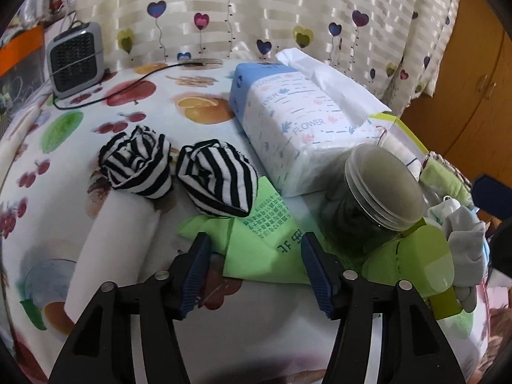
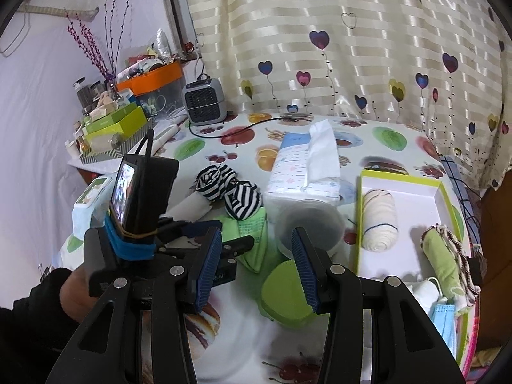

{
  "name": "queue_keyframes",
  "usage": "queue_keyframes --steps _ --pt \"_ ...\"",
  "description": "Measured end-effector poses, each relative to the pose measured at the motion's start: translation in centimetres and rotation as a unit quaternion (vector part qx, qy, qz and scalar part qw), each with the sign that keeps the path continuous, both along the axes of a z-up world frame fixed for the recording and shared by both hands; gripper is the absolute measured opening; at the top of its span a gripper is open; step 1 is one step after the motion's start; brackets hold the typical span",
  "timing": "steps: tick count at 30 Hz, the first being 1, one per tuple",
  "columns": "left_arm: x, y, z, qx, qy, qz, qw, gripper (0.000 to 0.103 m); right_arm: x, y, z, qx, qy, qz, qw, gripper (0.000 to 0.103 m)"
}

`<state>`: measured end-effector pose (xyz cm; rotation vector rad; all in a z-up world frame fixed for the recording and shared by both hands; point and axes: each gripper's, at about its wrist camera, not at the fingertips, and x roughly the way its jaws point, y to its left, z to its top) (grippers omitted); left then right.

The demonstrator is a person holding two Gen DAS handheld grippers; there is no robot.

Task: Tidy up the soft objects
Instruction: 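Reach both tools toward the green cloth and striped socks on the table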

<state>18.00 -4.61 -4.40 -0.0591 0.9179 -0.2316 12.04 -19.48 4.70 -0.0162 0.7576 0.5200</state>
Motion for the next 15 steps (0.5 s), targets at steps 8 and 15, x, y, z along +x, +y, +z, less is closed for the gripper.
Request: queue_keyframes --steps 8,15 --pt "-0.4 -1.5 -0.4 0.067 -0.019 -0.006 0.9975 0.057 -0.1 -1.0 0.0 0.006 -0.001 -0.012 1.0 0.047" --pt "-0.8 -0.9 -0.1 0.055 -0.017 -0.011 0.9983 0.018 -0.2 -1.2 0.1 0.007 -0.002 -0.013 1.0 0.047"
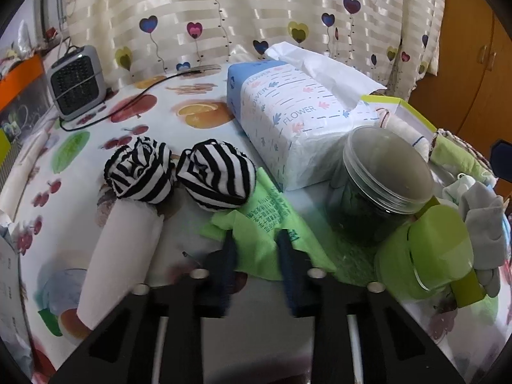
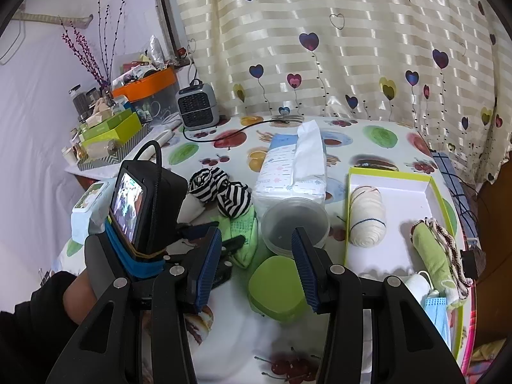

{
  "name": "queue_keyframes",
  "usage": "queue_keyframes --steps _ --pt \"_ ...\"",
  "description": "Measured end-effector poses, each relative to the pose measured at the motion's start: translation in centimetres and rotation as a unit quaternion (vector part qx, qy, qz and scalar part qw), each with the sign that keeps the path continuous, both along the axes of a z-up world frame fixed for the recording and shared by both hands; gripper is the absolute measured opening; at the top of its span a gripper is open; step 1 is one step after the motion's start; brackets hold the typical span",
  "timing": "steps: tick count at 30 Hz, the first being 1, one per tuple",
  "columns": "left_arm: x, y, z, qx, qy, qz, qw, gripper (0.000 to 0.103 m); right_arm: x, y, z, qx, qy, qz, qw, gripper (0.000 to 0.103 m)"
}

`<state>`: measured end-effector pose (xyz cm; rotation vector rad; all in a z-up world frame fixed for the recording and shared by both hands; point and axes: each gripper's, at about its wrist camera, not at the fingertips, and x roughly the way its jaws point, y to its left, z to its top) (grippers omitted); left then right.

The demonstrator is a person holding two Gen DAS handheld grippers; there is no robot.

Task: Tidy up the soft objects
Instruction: 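Reach both tools toward the green cloth and striped socks on the table, then grasp the green cloth with the left tool while the right tool grasps the striped sock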

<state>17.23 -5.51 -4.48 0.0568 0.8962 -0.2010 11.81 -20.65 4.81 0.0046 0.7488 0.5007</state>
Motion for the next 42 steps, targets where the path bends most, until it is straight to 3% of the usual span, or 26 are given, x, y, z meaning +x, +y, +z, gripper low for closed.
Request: queue_keyframes --steps 5,19,24,32,42 --pt "-0.8 0.8 0.1 -0.018 0.002 0.002 0.9998 0.011 -0.2 0.3 0.1 -0.003 -0.002 0.001 1.0 0.047" --pt "-5.8 6.8 3.1 -0.095 -0.045 0.022 0.9942 0.011 0.5 3.0 -0.1 -0.018 0.002 0.016 1.0 0.047" --pt "-7.1 9.8 3.7 -0.117 -0.06 0.052 0.99 0.011 1.4 4.9 -0.6 -0.031 0.007 0.026 0.999 0.047" --pt "-7.2 13.6 4.4 -0.143 -0.086 0.103 0.9805 0.011 3.5 9.7 -2.5 -0.074 0.023 0.061 0.995 0.047" --pt "-7.1 15.2 4.1 -0.168 -0.09 0.119 0.9745 0.011 7.0 13.5 -5.7 -0.137 0.062 0.073 0.986 0.047"
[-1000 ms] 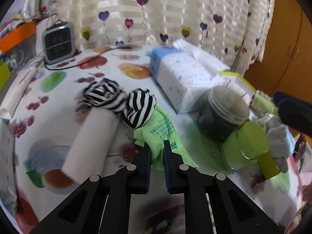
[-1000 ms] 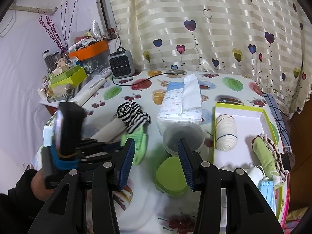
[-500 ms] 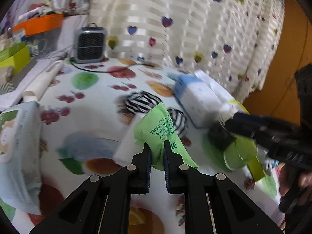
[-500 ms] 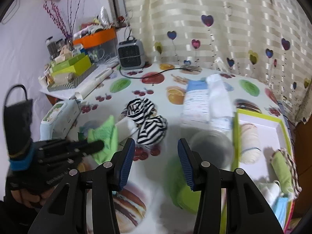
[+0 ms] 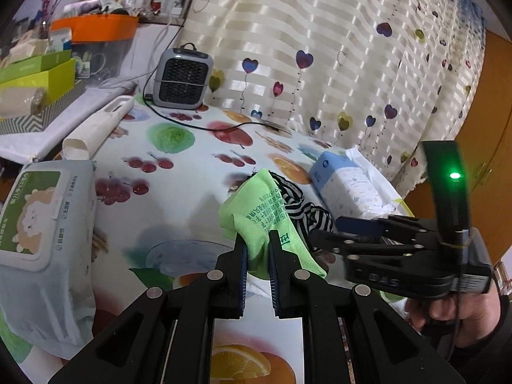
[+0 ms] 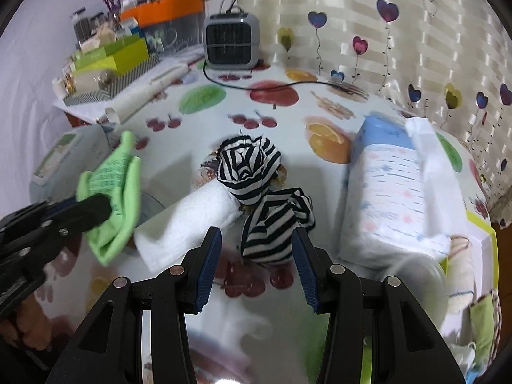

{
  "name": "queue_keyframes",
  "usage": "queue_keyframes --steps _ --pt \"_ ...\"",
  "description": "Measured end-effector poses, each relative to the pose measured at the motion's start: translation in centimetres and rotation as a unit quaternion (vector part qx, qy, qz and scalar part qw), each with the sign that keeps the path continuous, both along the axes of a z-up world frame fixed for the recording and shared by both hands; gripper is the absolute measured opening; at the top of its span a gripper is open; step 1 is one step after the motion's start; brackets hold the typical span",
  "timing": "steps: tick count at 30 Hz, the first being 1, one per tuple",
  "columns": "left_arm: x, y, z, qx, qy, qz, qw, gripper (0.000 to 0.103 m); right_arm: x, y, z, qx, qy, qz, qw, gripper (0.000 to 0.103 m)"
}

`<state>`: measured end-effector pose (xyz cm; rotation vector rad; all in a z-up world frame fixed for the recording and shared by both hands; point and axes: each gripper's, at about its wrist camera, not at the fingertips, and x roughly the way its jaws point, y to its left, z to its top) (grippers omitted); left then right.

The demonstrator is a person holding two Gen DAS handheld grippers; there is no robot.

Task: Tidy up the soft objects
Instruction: 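Grasp the green cloth with the left tool while the right tool grasps the striped sock, then carry the green cloth and striped sock with both tools over the white box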

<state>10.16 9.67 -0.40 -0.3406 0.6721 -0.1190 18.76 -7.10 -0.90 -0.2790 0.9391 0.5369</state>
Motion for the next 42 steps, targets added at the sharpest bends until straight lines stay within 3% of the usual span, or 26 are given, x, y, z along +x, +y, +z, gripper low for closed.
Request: queue_keyframes --steps 10,12,13,17,29,42 --pt "0.1 -0.3 -0.3 0.003 0.007 -0.006 1.0 0.011 1.6 1.6 -2.3 -0.051 0.019 -0.016 0.998 0.047" --pt "0.1 -0.4 -0.4 0.004 0.008 -0.006 0.9999 0.011 1.8 1.7 -2.6 -0.052 0.022 -0.018 0.998 0.038" --pt "0.2 -0.4 -0.4 0.004 0.008 -0.006 0.9999 0.011 1.7 1.6 -2.7 -0.051 0.022 -0.019 0.998 0.025" --pt "0.2 -0.5 -0.4 0.006 0.011 -0.008 0.9999 0.011 1.3 1.1 -2.2 -0.037 0.017 -0.019 0.999 0.016" --pt "-0.2 -1.5 -0.1 0.016 0.009 -0.012 0.9998 0.011 -2.4 -1.2 1.2 0.025 -0.015 -0.003 1.0 0.013" --pt "-2.5 -4.2 3.3 0.034 -0.017 -0.019 0.9991 0.011 -6.6 -3.4 6.1 0.08 -0.067 0.005 0.995 0.013"
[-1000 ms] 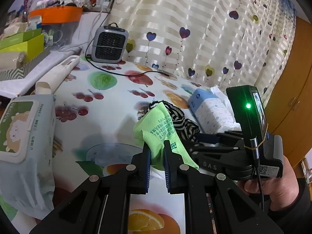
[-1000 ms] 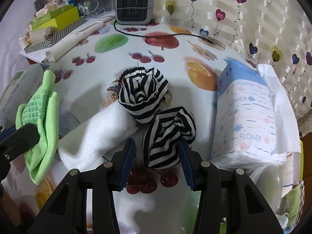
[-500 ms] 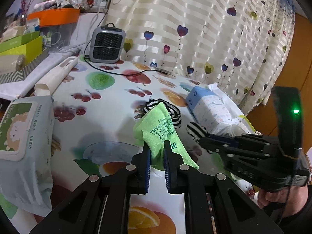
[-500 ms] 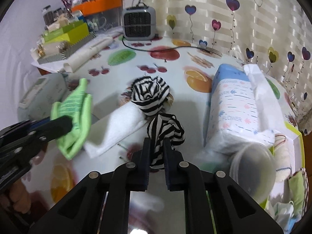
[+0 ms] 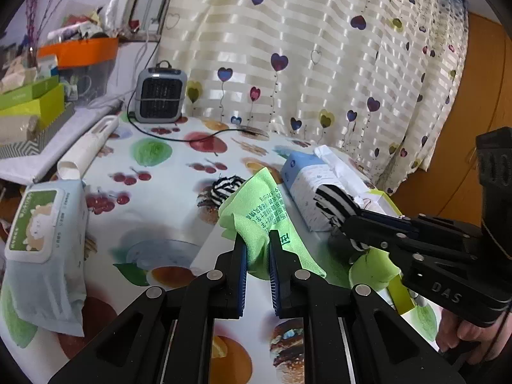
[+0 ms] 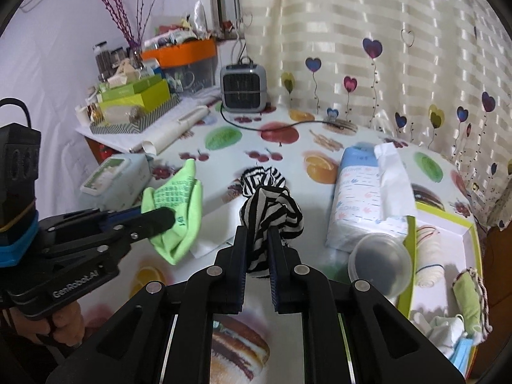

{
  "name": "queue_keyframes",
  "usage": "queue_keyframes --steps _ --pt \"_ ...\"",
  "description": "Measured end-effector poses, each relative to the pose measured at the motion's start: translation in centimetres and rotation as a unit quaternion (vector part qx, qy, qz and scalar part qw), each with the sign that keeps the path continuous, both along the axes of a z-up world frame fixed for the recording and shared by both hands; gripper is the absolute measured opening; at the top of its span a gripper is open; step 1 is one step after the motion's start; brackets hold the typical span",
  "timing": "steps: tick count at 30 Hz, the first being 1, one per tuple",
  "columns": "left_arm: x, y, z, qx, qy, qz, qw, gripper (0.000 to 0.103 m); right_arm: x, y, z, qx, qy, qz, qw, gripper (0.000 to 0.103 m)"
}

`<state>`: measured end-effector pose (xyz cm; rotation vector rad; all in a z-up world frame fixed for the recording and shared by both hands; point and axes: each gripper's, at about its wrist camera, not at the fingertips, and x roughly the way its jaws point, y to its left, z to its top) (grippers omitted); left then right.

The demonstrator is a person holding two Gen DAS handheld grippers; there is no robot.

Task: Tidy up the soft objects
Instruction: 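Carry the green cloth and striped sock with both tools over the white box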

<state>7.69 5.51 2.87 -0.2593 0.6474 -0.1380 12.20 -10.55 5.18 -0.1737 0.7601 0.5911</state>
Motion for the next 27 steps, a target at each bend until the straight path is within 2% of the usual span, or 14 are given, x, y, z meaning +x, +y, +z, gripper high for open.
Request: queue_keyframes --steps 13,27 --pt "-1.0 -3.7 2.6 0.024 -0.021 -0.024 0.9992 0.011 -2.7 -3.4 2.9 0.036 -0.035 -0.018 0.999 0.013" --pt "-0.9 -6.7 3.7 0.034 -0.03 -0.05 0.9977 0.012 -3.7 -6.7 3.9 0.055 -0.043 -0.043 0.997 0.013"
